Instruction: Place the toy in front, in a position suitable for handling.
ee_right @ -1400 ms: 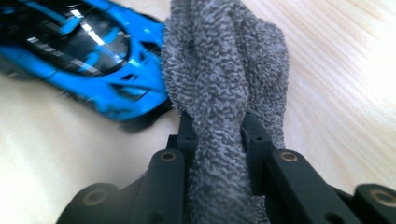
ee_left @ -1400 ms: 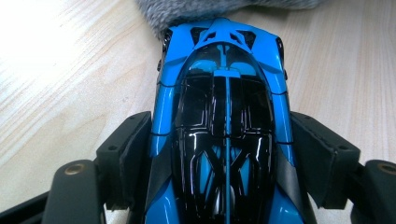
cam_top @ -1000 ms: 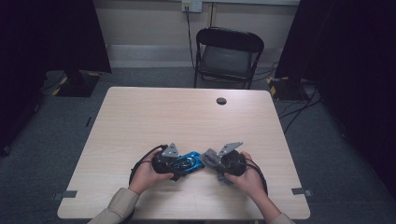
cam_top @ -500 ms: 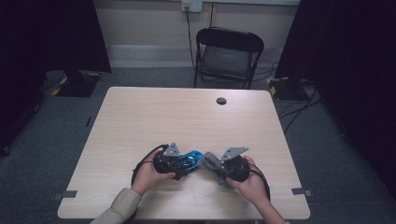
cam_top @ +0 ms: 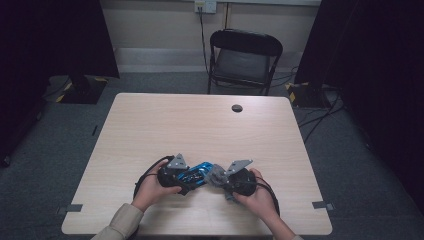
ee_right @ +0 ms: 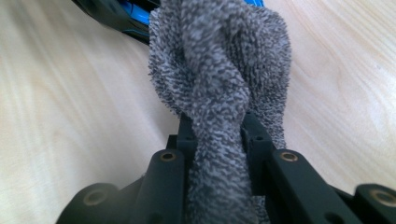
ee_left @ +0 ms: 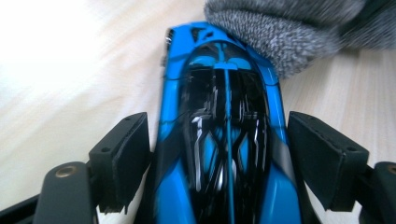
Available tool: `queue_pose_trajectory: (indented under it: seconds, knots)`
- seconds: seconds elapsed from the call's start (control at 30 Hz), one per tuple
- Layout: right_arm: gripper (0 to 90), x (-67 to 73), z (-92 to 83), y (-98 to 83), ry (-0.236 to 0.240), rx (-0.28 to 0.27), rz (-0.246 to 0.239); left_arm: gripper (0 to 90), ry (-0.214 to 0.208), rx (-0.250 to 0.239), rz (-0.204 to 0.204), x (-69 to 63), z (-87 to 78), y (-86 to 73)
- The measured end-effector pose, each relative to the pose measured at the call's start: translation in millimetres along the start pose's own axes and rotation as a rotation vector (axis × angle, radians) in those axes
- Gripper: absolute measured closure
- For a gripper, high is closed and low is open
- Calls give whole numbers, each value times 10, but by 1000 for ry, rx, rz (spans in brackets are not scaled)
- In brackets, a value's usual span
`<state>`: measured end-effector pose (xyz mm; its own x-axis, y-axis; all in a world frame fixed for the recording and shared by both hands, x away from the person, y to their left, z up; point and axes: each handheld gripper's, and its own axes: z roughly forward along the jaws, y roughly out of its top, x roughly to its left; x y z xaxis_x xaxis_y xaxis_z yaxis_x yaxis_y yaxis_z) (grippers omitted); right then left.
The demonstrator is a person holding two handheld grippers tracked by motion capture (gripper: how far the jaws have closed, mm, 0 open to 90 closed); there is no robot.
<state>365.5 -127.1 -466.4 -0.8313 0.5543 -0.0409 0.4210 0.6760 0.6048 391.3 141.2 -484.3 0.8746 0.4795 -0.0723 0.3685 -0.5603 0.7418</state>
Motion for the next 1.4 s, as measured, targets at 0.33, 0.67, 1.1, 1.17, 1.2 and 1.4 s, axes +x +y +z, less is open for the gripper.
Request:
queue_pose_trajectory:
  seconds: [0.33, 0.67, 1.1, 1.17, 1.2, 1.4]
  knots:
    - [743, -42, 125, 81, -43, -6, 25, 203, -27, 45, 11, -2, -193, -127]
    - [743, -157, 267, 235, -92, -5, 22, 188, -17, 61, 2, -38, -127, -133]
    - [746, -425, 456, 437, -147, -13, 53, 116, 16, 50, -27, -66, 21, -28]
    - [746, -451, 469, 439, -149, -22, 67, 115, 13, 48, -28, -64, 15, -36]
    - [746, -454, 470, 439, -148, -23, 68, 116, 10, 49, -29, -64, 7, -39]
    - [746, -381, 314, 384, -143, -43, 43, 154, 3, 46, 17, -65, -124, -87]
